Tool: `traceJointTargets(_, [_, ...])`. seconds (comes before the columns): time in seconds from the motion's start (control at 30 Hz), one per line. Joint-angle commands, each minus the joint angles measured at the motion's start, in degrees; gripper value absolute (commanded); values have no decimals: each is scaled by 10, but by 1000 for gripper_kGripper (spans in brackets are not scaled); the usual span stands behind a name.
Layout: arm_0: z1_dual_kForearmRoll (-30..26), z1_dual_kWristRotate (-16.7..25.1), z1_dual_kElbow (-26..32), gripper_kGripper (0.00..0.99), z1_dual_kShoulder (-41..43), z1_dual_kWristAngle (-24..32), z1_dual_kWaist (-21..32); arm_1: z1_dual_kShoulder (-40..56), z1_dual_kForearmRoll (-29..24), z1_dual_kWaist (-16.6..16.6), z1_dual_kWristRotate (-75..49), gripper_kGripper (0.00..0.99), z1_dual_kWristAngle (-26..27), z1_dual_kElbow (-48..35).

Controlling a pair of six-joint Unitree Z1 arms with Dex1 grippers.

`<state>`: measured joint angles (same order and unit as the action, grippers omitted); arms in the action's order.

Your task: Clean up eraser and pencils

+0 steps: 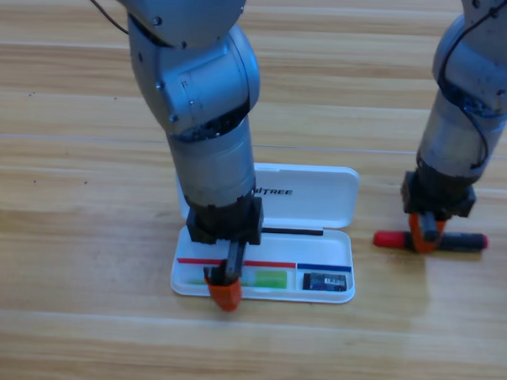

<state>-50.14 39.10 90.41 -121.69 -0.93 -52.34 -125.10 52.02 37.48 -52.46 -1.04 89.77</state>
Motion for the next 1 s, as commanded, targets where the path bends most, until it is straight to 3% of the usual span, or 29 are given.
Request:
traceJointTargets(0.03, [-16, -10, -11, 990, 22, -7, -14, 72, 88, 0, -3, 0, 13, -27])
traceJointTargets(0.17, [-55, -13, -12, 990, 88, -6, -9, 148, 149, 36, 3, 0, 25, -17])
traceJointTargets(0.3, [-86, -10, -20, 990, 161, -1, 26, 161, 185, 82, 26, 0, 38, 15])
traceJointTargets(0.6, [-89, 32, -65, 990, 269, 32, 161, 33, 186, 158, 78, 0, 50, 149])
traceJointTargets(0.87, [-40, 33, -86, 990, 288, 94, 286, -88, 190, 172, 85, 0, 46, 294])
traceJointTargets(1.0, [-1, 33, -114, 990, 287, 116, 320, -120, 193, 172, 85, 0, 33, 335])
